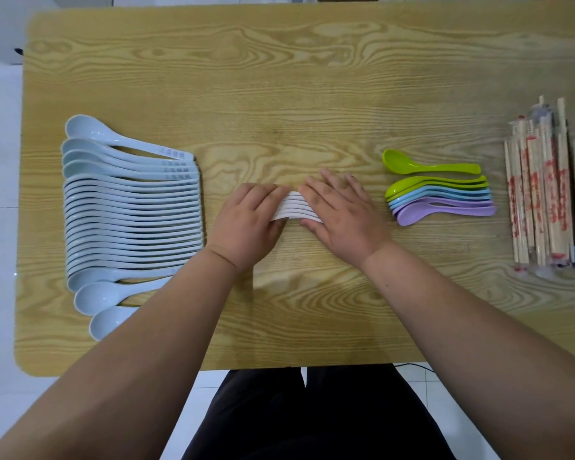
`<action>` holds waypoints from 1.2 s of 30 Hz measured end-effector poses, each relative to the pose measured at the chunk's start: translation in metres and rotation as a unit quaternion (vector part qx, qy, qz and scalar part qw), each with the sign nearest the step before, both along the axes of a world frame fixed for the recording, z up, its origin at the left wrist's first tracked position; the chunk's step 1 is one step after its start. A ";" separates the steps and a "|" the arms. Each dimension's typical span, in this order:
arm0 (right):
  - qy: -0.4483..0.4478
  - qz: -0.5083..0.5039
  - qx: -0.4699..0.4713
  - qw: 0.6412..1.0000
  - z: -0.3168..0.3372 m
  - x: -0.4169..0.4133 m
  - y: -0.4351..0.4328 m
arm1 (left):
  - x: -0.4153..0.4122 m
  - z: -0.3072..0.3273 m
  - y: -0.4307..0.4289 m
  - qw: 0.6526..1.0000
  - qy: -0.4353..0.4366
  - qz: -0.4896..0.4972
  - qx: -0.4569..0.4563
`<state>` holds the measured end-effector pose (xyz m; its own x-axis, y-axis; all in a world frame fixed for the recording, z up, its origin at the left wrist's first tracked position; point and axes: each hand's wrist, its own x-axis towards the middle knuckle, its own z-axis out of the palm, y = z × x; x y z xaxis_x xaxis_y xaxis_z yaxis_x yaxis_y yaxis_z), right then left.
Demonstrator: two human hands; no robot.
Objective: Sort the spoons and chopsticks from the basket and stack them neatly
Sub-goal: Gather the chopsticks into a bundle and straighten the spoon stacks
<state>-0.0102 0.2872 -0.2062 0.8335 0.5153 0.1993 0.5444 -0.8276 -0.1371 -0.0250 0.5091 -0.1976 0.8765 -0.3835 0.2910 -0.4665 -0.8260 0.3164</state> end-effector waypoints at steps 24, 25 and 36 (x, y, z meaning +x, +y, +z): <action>0.022 -0.039 0.005 0.999 -0.003 0.009 -0.001 | 0.014 0.004 -0.009 0.998 0.058 0.018 -0.016; 0.026 -0.038 0.007 0.999 -0.002 0.009 -0.001 | 0.014 0.005 -0.009 0.998 0.057 0.021 -0.013; 0.078 -0.029 -0.034 0.996 0.010 0.007 -0.003 | 0.010 0.014 -0.004 0.998 0.040 0.018 0.042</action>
